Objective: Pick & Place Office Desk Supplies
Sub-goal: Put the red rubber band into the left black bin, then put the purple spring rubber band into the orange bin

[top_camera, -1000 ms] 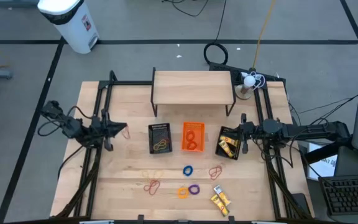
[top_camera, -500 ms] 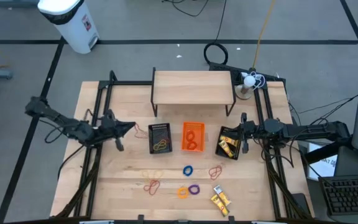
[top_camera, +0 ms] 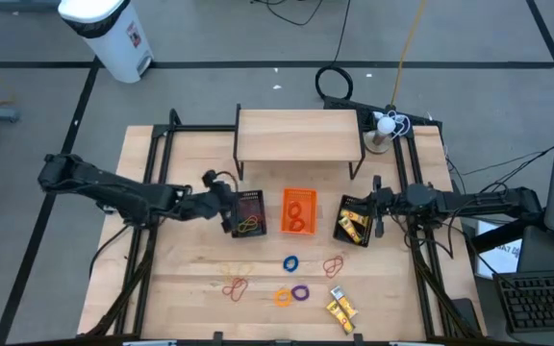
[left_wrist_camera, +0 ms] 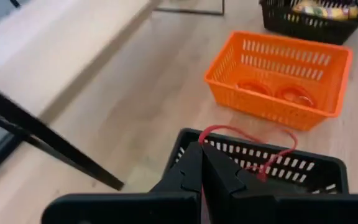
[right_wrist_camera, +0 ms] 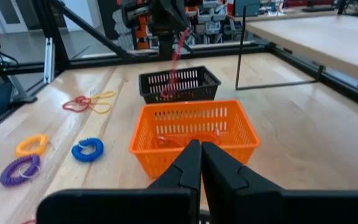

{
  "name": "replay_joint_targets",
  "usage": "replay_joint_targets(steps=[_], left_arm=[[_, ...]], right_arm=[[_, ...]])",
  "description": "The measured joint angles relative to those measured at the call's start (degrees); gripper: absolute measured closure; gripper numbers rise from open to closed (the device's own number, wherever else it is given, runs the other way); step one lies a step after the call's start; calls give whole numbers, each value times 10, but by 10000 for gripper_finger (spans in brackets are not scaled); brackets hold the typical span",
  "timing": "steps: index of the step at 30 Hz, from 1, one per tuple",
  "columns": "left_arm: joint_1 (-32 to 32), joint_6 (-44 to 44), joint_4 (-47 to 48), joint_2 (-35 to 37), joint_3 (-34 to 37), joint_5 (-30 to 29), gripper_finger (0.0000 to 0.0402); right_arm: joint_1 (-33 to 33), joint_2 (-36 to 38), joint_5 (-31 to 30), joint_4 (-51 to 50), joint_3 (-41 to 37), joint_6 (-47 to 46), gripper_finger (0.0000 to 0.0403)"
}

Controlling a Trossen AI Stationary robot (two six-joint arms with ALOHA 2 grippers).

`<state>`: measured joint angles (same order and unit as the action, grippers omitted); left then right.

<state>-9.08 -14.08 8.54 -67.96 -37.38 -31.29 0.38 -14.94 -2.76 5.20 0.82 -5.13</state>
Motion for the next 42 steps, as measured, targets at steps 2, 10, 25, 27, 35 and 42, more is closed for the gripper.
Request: replay_joint_targets(steps=[2, 10, 25, 27, 35, 42], left_arm=[[8, 0, -1, -18, -5, 19, 401], [28, -38, 56, -58, -9, 58, 401], [31, -45, 62, -90, -8, 102, 357], [31, -45, 63, -90, -9, 122, 330], [31, -40, 115, -66, -67, 132, 172], [3, 26, 113, 76, -74, 69, 153]], right_arm=[[0, 0, 0, -5, 0, 0, 399], [0, 0, 0, -3, 0, 0, 399], [0, 0, -1, 4, 0, 0, 399], [0, 0, -1, 4, 0, 0, 399], [0, 0, 0, 4, 0, -2, 399], [0, -1, 0, 3, 0, -2, 399]])
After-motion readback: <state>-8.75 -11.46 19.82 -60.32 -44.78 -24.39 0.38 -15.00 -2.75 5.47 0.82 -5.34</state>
